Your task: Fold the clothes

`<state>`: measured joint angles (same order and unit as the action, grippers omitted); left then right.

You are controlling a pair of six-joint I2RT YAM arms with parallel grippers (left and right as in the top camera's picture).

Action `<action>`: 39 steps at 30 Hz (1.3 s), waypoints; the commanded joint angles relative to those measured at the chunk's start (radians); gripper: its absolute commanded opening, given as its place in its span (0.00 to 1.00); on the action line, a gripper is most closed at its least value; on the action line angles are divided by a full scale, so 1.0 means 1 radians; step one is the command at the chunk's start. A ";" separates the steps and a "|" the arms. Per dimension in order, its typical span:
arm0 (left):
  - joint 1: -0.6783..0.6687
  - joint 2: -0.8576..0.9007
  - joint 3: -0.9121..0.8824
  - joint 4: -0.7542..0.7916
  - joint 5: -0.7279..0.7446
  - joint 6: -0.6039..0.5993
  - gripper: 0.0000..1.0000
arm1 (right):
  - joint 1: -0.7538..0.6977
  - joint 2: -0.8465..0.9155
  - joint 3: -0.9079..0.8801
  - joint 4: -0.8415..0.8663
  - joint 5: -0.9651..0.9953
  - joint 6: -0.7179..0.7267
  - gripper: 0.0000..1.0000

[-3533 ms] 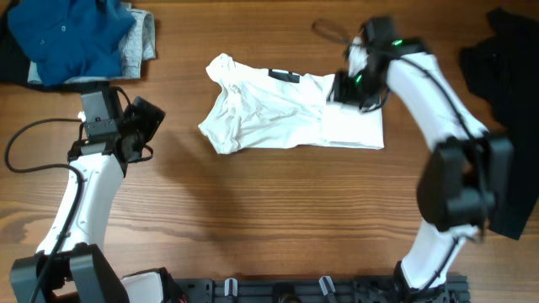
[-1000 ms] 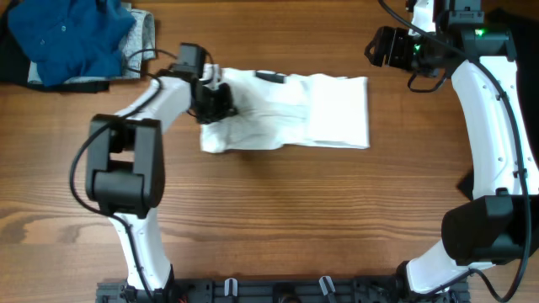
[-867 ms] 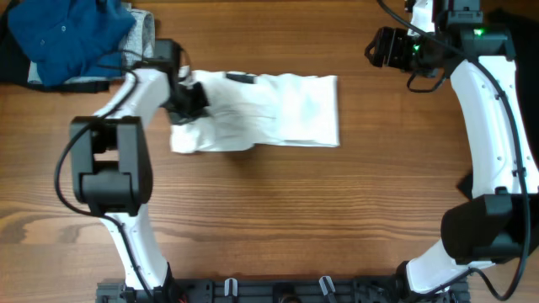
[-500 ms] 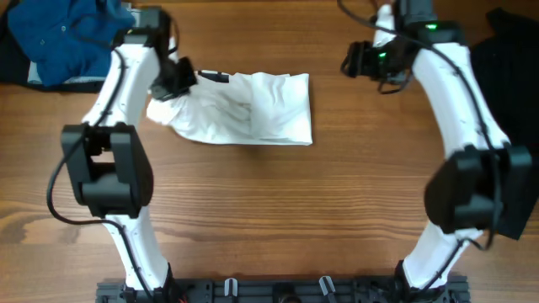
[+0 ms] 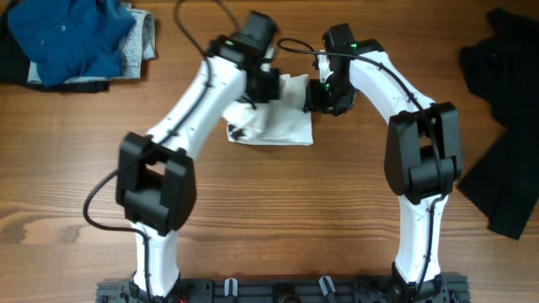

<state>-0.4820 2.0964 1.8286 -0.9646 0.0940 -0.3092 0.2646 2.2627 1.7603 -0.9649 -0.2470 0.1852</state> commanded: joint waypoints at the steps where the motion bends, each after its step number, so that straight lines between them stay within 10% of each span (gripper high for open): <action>1: -0.061 -0.025 0.016 0.030 -0.006 -0.045 0.07 | 0.003 0.012 -0.002 -0.002 -0.015 0.002 0.50; 6: -0.093 -0.015 0.016 0.033 -0.009 -0.054 0.10 | -0.002 0.012 -0.002 -0.004 -0.015 0.009 0.52; 12: -0.094 0.010 0.016 0.037 -0.006 -0.066 0.68 | -0.017 0.011 0.034 -0.042 -0.015 0.009 0.68; 29: 0.123 -0.072 0.018 -0.049 -0.071 -0.229 0.87 | -0.269 -0.120 0.367 -0.286 -0.015 -0.025 0.78; 39: 0.381 0.002 -0.049 -0.070 0.335 -0.219 0.91 | -0.236 -0.124 0.360 -0.281 -0.015 -0.028 0.79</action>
<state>-0.1303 2.0651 1.8172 -1.0645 0.2203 -0.5152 0.0170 2.1509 2.1113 -1.2495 -0.2508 0.1772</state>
